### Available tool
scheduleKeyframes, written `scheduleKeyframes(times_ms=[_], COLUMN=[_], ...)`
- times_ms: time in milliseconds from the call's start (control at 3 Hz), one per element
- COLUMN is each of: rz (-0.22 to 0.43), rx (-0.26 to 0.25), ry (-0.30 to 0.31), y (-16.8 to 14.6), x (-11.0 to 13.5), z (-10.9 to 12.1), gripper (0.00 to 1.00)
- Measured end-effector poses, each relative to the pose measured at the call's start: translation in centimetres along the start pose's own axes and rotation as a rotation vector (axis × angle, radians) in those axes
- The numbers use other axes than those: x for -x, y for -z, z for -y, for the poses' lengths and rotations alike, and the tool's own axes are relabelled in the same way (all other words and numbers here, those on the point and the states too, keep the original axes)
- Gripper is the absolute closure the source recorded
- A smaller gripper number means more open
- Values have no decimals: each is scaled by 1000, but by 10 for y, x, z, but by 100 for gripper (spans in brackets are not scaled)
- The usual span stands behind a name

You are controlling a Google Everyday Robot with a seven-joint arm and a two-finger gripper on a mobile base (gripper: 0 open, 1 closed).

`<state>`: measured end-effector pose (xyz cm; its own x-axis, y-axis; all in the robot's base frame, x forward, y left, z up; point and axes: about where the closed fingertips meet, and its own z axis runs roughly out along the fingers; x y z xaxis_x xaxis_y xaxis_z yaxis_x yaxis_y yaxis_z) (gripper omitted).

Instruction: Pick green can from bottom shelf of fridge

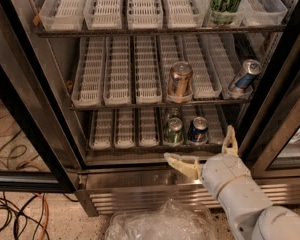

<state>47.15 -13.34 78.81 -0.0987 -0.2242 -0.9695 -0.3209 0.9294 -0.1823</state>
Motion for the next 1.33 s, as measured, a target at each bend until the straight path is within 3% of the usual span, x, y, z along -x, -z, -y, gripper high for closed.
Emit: scheduleKeyframes(times_ms=[667,1000,1333], rz=[14,7,7], rx=[28,29,29], ry=[-71,-115,-115], y=[-13,-17,-17], x=[-40,-50,-50], z=[-24,-32,-32], gripper=[0,0,0])
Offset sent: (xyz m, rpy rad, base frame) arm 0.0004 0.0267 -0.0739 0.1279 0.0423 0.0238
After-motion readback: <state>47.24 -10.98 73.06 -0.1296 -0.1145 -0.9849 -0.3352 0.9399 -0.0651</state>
